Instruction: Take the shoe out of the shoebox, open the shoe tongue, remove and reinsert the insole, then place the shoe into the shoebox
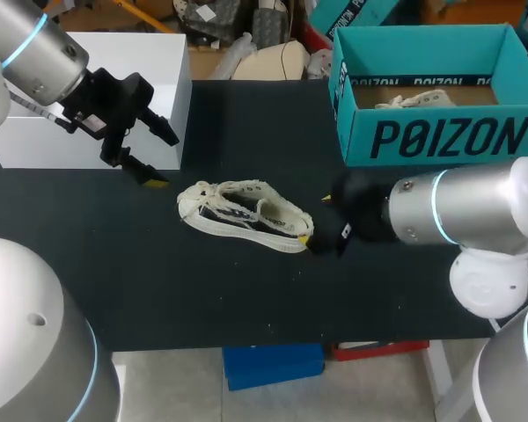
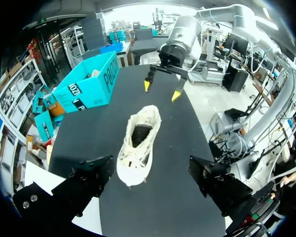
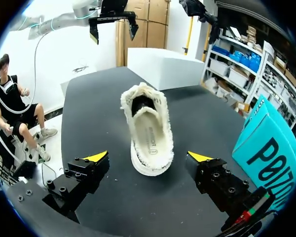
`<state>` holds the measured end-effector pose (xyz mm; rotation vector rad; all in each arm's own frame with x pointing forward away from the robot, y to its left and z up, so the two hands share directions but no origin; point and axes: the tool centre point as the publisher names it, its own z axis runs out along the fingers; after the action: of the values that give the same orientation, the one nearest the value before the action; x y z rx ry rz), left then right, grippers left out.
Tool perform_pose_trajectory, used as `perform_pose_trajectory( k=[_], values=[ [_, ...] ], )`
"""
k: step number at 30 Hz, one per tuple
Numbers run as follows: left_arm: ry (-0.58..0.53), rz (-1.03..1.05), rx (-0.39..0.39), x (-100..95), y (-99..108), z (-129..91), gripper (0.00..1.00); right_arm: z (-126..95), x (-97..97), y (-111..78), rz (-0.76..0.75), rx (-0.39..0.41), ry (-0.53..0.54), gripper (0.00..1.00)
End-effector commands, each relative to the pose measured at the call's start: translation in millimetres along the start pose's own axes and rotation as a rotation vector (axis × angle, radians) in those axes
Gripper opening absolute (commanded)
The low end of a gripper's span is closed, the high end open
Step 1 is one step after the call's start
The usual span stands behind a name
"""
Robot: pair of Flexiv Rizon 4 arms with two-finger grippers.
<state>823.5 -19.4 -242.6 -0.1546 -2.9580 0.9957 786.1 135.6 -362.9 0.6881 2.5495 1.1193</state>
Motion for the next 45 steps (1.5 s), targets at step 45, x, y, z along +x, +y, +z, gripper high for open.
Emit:
perform_pose_trajectory(
  k=[45],
  values=[
    [-0.002, 0.002, 0.001, 0.1, 1.0, 1.2, 1.0, 79.8, -16.1, -23.7, 0.057, -0.253, 0.066, 1.0]
  ],
)
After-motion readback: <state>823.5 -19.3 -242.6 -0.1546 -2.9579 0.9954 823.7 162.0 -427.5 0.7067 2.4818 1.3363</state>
